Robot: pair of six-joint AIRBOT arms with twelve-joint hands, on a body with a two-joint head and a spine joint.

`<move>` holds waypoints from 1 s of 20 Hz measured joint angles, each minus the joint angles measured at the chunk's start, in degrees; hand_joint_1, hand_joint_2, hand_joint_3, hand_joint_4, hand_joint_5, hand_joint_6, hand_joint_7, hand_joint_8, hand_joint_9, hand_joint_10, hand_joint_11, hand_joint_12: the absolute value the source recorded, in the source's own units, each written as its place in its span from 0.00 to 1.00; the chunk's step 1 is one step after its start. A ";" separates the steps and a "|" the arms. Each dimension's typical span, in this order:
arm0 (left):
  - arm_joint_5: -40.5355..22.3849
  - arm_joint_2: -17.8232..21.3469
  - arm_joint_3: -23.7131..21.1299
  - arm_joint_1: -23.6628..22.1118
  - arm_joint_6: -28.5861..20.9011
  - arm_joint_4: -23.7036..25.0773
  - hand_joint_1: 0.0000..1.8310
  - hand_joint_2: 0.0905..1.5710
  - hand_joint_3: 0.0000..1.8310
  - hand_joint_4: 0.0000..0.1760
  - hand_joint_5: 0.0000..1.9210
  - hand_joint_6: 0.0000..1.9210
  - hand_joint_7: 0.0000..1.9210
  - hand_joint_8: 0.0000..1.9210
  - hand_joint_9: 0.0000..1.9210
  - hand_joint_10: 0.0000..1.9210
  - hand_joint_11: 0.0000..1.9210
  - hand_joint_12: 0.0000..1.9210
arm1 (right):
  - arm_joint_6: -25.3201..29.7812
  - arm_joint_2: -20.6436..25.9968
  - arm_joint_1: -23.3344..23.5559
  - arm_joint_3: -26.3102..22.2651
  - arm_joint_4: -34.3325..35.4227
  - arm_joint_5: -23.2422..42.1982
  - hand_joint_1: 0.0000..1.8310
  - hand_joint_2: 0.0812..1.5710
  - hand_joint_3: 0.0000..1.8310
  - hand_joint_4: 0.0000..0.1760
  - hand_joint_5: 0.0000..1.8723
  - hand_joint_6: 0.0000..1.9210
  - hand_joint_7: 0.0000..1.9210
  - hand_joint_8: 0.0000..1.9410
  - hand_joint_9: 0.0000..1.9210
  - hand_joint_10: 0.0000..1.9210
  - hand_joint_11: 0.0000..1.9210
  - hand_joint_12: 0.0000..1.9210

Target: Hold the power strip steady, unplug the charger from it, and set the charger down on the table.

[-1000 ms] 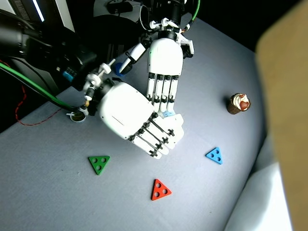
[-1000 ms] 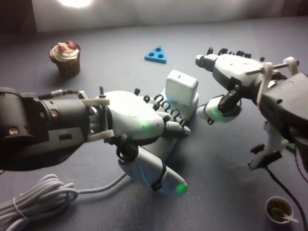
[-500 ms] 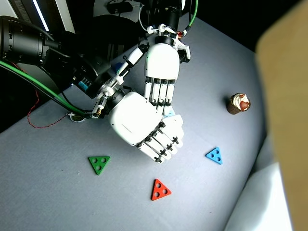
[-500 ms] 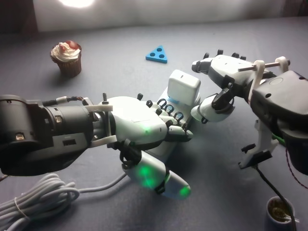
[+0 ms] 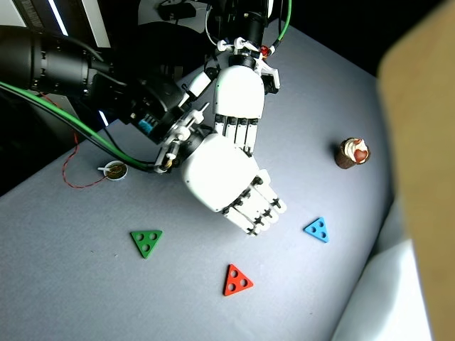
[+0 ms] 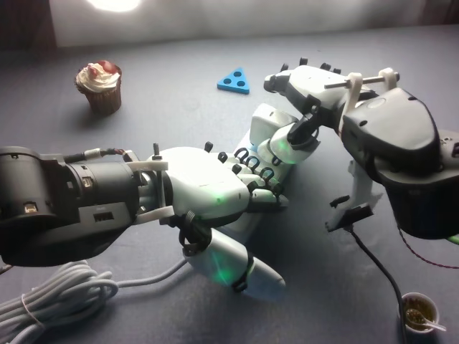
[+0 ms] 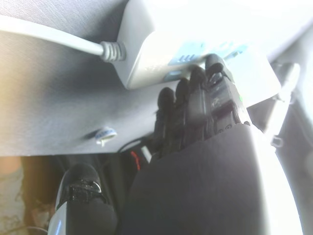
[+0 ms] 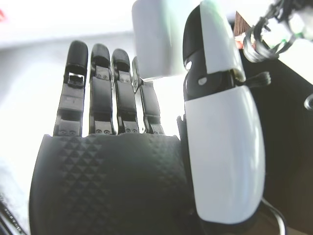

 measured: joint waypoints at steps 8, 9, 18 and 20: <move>-0.20 0.24 0.00 0.02 -0.02 -0.22 0.00 0.61 0.00 0.00 0.08 0.00 0.08 0.00 0.07 0.00 0.05 0.04 | 0.39 -0.57 0.59 0.26 1.64 0.04 0.62 0.66 0.00 0.00 0.16 0.00 0.16 0.00 0.18 0.00 0.04 0.36; -0.24 0.24 0.00 0.07 -0.02 -0.26 0.00 0.61 0.00 0.00 0.07 0.00 0.08 0.00 0.07 0.00 0.05 0.04 | 0.44 -0.57 0.59 0.26 1.62 0.07 0.60 0.67 0.00 0.00 0.17 0.00 0.17 0.00 0.18 0.00 0.05 0.36; -1.29 0.79 -0.24 1.36 -0.04 -0.33 0.00 0.61 0.00 0.00 0.07 0.00 0.08 0.00 0.06 0.00 0.04 0.03 | 0.48 -0.57 0.57 0.63 1.38 0.31 0.65 0.62 0.00 0.00 0.49 0.01 0.51 0.01 0.52 0.01 0.37 0.38; -1.49 0.79 -0.24 1.44 -0.07 -0.35 0.00 0.61 0.00 0.00 0.07 0.00 0.07 0.00 0.06 0.00 0.04 0.03 | 0.48 -0.57 0.52 0.70 1.29 0.37 0.75 0.62 0.00 0.00 0.60 0.31 0.74 0.03 0.61 0.35 0.50 0.41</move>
